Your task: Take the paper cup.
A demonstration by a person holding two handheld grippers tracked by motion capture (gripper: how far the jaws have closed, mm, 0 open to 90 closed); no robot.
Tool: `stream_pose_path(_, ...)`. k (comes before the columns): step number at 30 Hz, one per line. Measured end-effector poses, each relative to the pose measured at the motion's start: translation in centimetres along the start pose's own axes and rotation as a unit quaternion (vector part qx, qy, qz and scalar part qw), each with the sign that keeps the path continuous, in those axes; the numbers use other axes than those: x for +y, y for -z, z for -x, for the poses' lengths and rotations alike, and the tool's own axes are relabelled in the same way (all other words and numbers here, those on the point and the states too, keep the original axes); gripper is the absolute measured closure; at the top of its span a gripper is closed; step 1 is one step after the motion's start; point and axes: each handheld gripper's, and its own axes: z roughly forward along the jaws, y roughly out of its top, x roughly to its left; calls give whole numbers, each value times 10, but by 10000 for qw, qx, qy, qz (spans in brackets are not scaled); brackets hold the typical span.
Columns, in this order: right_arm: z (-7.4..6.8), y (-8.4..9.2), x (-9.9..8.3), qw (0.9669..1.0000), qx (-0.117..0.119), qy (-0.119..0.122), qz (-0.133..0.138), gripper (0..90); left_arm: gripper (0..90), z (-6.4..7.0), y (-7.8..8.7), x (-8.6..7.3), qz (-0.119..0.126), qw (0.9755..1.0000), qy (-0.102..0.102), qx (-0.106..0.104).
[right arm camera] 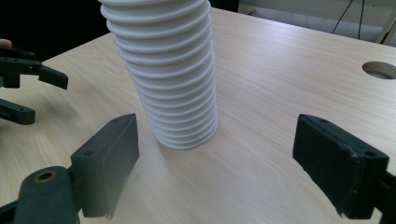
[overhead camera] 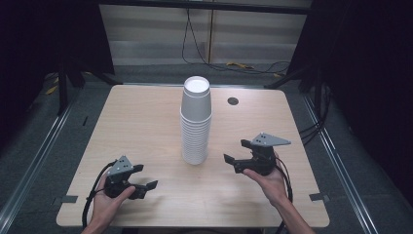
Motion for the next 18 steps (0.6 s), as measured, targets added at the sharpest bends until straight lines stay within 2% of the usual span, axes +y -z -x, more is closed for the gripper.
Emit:
stream_pose_path(11, -2, 3, 20, 9998, -40, 4, 195, 152, 163, 1, -3, 2, 2, 10000, -34, -41)
stream_pose_path(15, -4, 0, 21, 9999, 2, 40, 155, 154, 163, 2, -4, 4, -14, 9999, -118, -63)
stream_pose_path(18, -3, 0, 22, 9997, -10, 28, 247, 165, 163, 4, -5, 4, -21, 9998, -179, -96)
